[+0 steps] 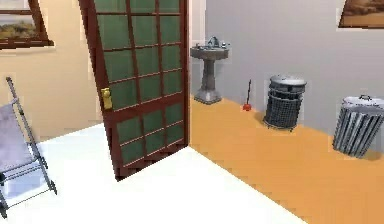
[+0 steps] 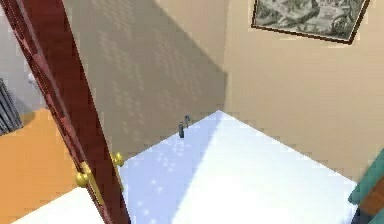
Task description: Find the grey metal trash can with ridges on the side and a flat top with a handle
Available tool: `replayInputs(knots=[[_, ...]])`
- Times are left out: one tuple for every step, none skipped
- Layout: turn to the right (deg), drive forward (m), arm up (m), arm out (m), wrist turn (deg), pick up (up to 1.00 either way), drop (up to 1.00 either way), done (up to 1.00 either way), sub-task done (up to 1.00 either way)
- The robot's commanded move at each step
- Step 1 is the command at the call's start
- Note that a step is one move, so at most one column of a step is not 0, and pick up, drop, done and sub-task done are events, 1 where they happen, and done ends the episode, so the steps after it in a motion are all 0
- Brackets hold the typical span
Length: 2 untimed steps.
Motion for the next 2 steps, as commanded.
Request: replayInputs(knots=[[0.0, 0.25, 0.00, 0.00, 0.0, 0.00, 0.00, 0.00, 0.00], [42.0, 0.00, 0.00, 0.00, 0.0, 0.00, 0.00, 0.00, 0.00]])
